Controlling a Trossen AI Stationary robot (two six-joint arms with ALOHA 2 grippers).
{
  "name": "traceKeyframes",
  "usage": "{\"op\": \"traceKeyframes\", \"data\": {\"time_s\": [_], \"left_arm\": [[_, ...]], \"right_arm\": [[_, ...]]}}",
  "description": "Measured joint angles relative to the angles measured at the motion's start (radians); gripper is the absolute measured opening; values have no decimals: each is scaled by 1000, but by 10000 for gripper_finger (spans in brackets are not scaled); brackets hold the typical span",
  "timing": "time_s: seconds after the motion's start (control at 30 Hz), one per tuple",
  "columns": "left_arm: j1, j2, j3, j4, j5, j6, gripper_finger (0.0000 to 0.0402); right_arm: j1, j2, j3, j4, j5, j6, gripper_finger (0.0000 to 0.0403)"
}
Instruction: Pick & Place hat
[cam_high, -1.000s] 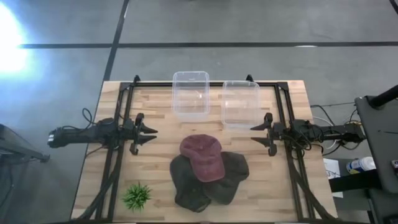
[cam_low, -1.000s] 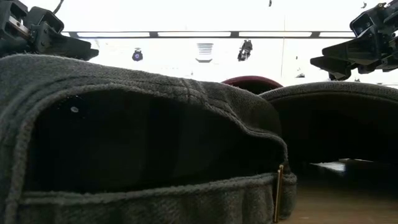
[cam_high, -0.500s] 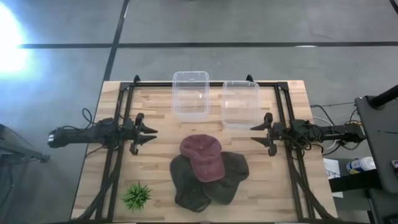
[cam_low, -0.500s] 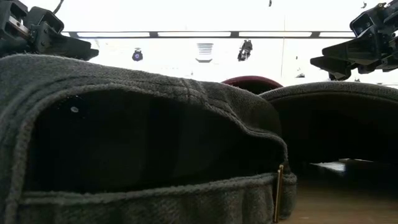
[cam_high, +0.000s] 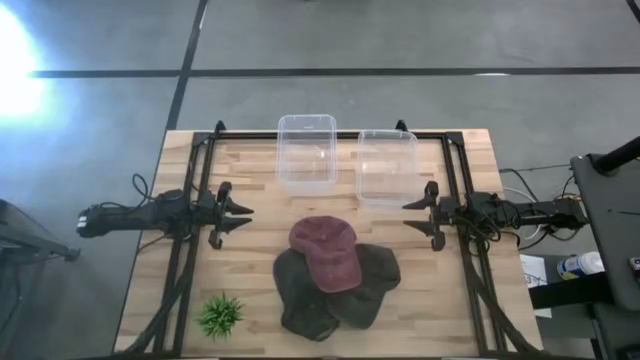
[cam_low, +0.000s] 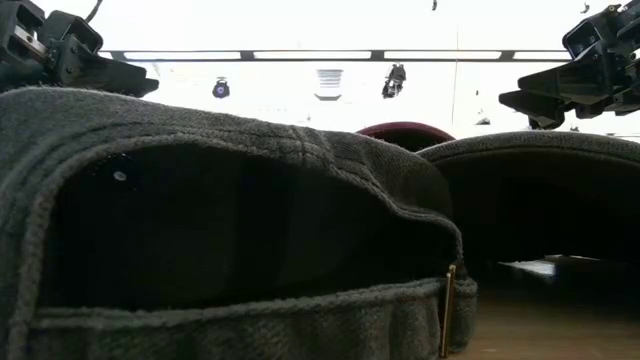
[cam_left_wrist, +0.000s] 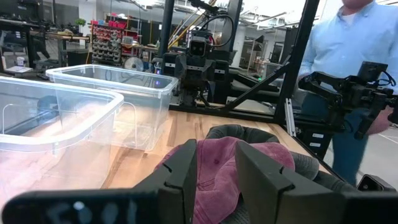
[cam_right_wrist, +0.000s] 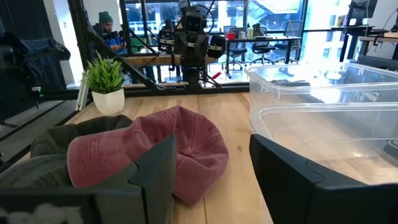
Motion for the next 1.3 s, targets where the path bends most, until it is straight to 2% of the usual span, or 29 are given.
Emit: {"op": "traceKeyframes", "data": {"time_s": [0.57,0.67,0.73,0.87,0.97,1.1,1.2,1.3], "left_arm": [[0,0,0,0,0,0,104],[0,0,0,0,0,0,104],[0,0,0,0,0,0,104],[0,0,0,0,0,0,104],[0,0,0,0,0,0,104],[0,0,0,0,0,0,104],[0,0,0,0,0,0,104],[0,0,0,0,0,0,104]], "right_arm": [[0,0,0,0,0,0,201],[-1,0,0,12,5,-69,201],[0,0,0,45,5,-49,201],[0,0,0,136,2,206,201],[0,0,0,196,14,509,201],[0,0,0,214,150,819,201],[0,-2,0,218,264,979,201],[0,3,0,247,323,1119,201]]}}
